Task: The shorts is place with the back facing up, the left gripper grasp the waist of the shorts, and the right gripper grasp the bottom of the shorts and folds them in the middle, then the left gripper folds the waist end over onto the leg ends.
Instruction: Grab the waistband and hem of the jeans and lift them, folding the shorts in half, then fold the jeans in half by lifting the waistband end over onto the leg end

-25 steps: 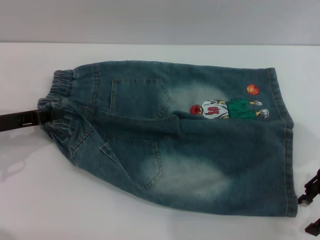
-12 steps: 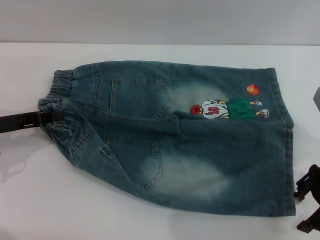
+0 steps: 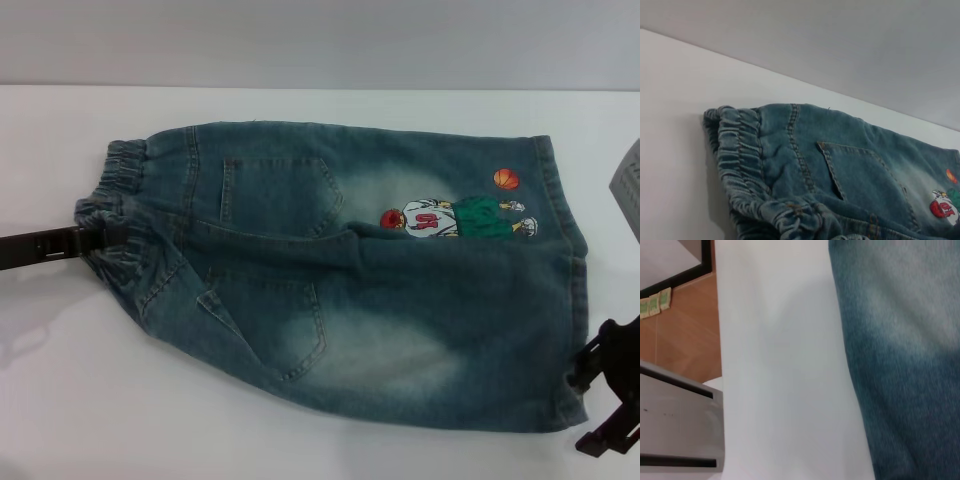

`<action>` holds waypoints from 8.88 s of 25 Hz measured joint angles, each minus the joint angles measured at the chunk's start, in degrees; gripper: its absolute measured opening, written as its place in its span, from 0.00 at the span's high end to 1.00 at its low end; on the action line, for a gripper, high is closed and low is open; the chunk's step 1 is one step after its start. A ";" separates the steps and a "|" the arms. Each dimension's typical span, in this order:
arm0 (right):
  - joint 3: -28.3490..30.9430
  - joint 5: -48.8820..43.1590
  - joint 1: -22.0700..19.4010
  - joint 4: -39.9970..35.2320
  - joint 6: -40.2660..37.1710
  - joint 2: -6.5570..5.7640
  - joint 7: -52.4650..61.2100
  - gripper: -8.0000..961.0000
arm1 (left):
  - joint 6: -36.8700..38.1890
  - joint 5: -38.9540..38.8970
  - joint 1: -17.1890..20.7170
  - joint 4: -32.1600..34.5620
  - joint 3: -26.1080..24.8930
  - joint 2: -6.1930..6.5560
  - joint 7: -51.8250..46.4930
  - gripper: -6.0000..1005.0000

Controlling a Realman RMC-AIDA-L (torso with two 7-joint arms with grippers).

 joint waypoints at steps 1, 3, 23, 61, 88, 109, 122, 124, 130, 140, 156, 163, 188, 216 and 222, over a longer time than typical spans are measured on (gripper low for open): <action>-0.11 0.24 0.17 0.00 -0.03 0.08 0.00 0.24 | 0.00 0.00 0.03 0.01 -0.05 -0.01 0.04 0.95; -0.20 0.49 0.46 0.00 -0.08 0.24 -0.06 0.24 | 0.01 0.00 0.07 -0.03 -0.28 -0.02 0.38 0.95; -0.51 0.20 1.36 0.71 2.59 1.48 -0.77 0.32 | 0.41 0.01 0.19 -0.03 -0.35 0.17 0.71 0.95; 18.92 20.99 -7.30 -8.09 0.76 -1.92 -4.29 0.99 | 4.77 -11.23 0.44 1.80 -0.70 0.53 0.71 0.94; 28.70 32.31 -9.79 0.74 32.53 0.17 -5.81 0.99 | -11.43 -12.67 -3.87 1.58 -0.35 -2.57 0.89 0.94; 24.23 32.34 -3.39 11.31 55.05 3.74 -8.01 0.99 | -25.63 -12.90 -5.93 0.41 6.72 -3.22 2.21 0.94; 24.10 34.58 -2.81 12.75 62.12 4.33 -8.01 0.99 | -30.97 -12.80 -6.59 0.18 9.84 -3.22 2.42 0.94; 24.12 34.79 -3.09 12.77 62.37 4.33 -8.01 0.99 | -31.15 -12.75 -6.59 0.16 9.84 -3.22 2.43 0.94; 23.55 34.83 -3.81 12.90 62.72 4.33 -8.01 0.99 | -32.37 -12.62 -6.58 0.15 9.84 -3.22 2.46 0.94; 23.73 34.83 -4.45 13.89 62.75 4.18 -8.00 0.99 | -33.61 -12.56 -6.58 0.15 9.93 -3.22 2.78 0.94; 19.77 34.36 -3.78 14.19 63.70 4.39 -8.91 0.98 | -33.79 -12.90 -7.51 -0.43 11.59 -3.22 4.62 0.94; 19.90 34.61 -3.74 14.18 64.80 4.52 -8.93 0.71 | -35.69 -12.84 -7.91 -0.47 11.90 -3.26 5.38 0.83; 19.92 41.19 -5.13 9.45 55.73 4.09 -8.46 0.42 | -27.74 -12.69 1.27 3.30 11.66 -2.74 6.82 0.14; 20.08 41.20 -5.68 9.77 56.11 4.24 -8.67 0.42 | -28.64 -12.53 -2.12 -1.15 12.13 -3.07 7.70 0.14; 20.06 41.24 -5.68 9.85 56.12 4.13 -8.67 0.42 | -28.99 -12.62 -2.56 -2.07 12.12 -3.09 8.18 0.14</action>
